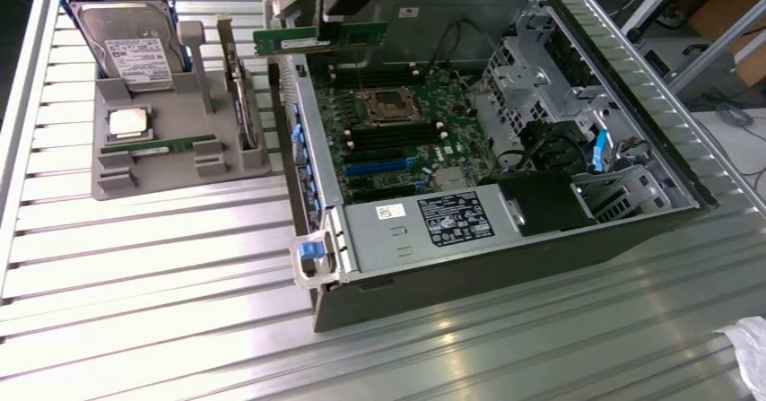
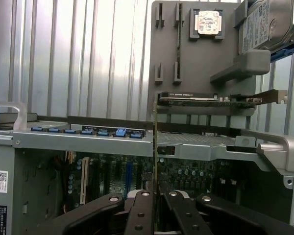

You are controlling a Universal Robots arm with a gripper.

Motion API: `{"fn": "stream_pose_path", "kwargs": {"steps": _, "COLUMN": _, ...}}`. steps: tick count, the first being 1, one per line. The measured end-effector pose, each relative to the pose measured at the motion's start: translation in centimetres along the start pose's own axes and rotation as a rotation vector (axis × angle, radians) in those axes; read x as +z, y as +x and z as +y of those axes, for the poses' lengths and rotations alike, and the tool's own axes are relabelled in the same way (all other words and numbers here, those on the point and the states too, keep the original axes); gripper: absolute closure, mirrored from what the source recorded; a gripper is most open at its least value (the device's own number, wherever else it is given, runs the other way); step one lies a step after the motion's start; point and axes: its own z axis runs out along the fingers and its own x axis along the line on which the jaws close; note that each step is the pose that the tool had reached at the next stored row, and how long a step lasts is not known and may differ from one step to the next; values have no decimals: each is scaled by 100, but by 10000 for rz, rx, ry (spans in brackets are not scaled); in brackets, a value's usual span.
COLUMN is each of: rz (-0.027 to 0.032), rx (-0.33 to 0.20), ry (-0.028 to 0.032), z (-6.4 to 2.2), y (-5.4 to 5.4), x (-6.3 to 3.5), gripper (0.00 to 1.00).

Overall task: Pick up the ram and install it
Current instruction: 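Pick up the ram and move it above insertion slot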

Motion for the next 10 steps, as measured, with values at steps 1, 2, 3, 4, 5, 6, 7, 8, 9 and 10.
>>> {"fn": "stream_pose_path", "kwargs": {"steps": 1, "rz": 0, "rx": 0, "ry": 0, "z": -11, "y": 1, "x": 0, "gripper": 87}}
{"fn": "stream_pose_path", "kwargs": {"steps": 2, "rz": 0, "rx": 1, "ry": 0, "z": -21, "y": 2, "x": -1, "gripper": 87}}
{"fn": "stream_pose_path", "kwargs": {"steps": 3, "rz": 0, "rx": 0, "ry": 0, "z": -36, "y": 3, "x": -1, "gripper": 87}}
{"fn": "stream_pose_path", "kwargs": {"steps": 4, "rz": -1, "rx": 0, "ry": 0, "z": -51, "y": 4, "x": -2, "gripper": 87}}
{"fn": "stream_pose_path", "kwargs": {"steps": 5, "rz": 0, "rx": 0, "ry": 0, "z": -72, "y": 5, "x": -2, "gripper": 87}}
{"fn": "stream_pose_path", "kwargs": {"steps": 6, "rz": 0, "rx": 0, "ry": 1, "z": -89, "y": 7, "x": -3, "gripper": 87}}
{"fn": "stream_pose_path", "kwargs": {"steps": 7, "rz": 0, "rx": 0, "ry": 0, "z": -99, "y": 8, "x": -3, "gripper": 87}}
{"fn": "stream_pose_path", "kwargs": {"steps": 8, "rz": 0, "rx": 0, "ry": 0, "z": -110, "y": 8, "x": -4, "gripper": 87}}
{"fn": "stream_pose_path", "kwargs": {"steps": 9, "rz": 0, "rx": 0, "ry": 1, "z": -129, "y": 10, "x": -4, "gripper": 87}}
{"fn": "stream_pose_path", "kwargs": {"steps": 10, "rz": 0, "rx": -1, "ry": 0, "z": -138, "y": 11, "x": -5, "gripper": 87}}
